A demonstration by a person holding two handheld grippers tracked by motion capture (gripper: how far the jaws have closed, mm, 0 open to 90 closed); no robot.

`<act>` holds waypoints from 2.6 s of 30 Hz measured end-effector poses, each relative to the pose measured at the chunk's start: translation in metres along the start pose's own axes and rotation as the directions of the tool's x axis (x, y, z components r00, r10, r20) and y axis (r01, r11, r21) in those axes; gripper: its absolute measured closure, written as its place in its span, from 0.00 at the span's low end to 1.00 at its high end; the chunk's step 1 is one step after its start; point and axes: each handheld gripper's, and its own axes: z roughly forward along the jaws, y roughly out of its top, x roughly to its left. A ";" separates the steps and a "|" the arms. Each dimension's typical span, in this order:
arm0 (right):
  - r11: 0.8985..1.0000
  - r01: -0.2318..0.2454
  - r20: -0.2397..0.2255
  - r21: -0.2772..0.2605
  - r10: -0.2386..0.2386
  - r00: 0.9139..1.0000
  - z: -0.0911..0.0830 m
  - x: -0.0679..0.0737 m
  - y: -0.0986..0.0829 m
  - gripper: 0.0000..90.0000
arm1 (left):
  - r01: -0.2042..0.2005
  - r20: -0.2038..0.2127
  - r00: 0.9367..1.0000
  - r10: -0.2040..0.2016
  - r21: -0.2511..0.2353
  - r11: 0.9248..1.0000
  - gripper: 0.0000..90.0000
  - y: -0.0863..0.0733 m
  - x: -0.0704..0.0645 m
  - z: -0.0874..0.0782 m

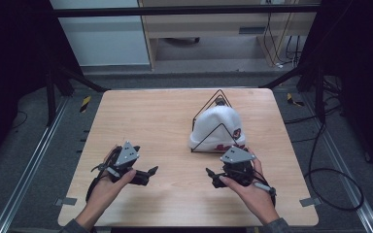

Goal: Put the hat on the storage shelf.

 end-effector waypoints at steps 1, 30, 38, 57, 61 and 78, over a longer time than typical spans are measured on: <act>1.000 0.004 -0.008 0.004 -0.004 1.000 0.002 0.002 0.001 0.06 | 0.003 -0.003 1.000 -0.003 0.002 1.000 0.06 -0.004 0.002 -0.001; 0.992 0.033 -0.133 0.121 -0.017 0.991 0.074 0.045 0.010 0.09 | 0.132 -0.066 0.990 -0.128 0.076 0.988 0.05 -0.083 0.040 -0.019; 0.990 0.007 -0.181 0.144 0.020 0.983 0.090 0.057 0.009 0.10 | 0.167 -0.087 0.983 -0.159 0.087 0.982 0.06 -0.096 0.047 -0.020; 0.989 -0.056 -0.150 0.137 0.077 0.986 0.127 0.067 0.014 0.11 | 0.191 -0.101 0.978 -0.180 0.106 0.976 0.05 -0.096 0.058 0.000; 0.989 -0.065 -0.123 0.136 0.082 0.989 0.133 0.066 0.014 0.11 | 0.197 -0.118 0.976 -0.185 0.106 0.975 0.05 -0.096 0.062 0.006; 0.983 -0.088 -0.072 0.160 0.100 0.992 0.148 0.065 0.011 0.11 | 0.247 -0.151 0.963 -0.224 0.156 0.956 0.06 -0.102 0.071 0.024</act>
